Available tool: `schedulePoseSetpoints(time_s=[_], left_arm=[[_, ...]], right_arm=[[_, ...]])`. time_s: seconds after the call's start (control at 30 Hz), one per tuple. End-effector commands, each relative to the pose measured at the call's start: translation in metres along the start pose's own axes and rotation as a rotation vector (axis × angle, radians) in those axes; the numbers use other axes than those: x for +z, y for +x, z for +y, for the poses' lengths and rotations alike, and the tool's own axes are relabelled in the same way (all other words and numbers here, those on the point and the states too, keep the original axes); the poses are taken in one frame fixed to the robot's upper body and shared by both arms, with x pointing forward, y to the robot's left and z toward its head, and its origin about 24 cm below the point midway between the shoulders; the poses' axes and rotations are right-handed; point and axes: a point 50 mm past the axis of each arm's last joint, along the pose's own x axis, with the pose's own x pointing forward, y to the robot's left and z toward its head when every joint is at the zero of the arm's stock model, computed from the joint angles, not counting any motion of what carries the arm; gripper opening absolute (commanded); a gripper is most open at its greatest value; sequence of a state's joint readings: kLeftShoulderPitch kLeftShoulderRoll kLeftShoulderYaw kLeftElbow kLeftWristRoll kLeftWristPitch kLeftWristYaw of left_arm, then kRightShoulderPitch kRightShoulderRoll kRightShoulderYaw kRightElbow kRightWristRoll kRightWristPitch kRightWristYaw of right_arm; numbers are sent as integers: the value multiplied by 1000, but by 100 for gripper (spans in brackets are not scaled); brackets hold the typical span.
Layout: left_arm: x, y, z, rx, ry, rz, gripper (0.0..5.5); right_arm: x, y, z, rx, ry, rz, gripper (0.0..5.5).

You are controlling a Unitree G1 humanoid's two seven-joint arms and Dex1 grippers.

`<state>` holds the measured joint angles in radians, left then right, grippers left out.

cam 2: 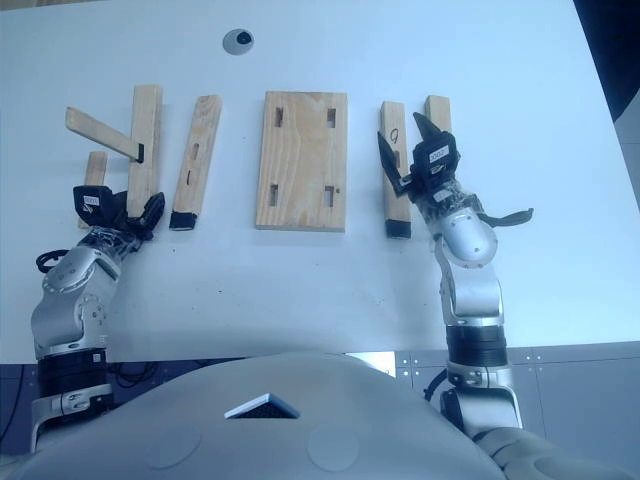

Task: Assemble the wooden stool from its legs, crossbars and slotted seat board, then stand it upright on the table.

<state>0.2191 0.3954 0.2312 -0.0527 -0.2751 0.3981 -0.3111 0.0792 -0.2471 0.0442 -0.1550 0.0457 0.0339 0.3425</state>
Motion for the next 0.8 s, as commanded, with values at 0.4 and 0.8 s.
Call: schedulePoseSetpoints(time_s=[0.4,0.8], left_arm=[[80,29,4,-47,82,-242,199],[180,37,-138,-1208,-628,-113,199]], right_arm=[[2,13,-5,-51,16,-24,291],[54,77,-21,550,769,-131,291]])
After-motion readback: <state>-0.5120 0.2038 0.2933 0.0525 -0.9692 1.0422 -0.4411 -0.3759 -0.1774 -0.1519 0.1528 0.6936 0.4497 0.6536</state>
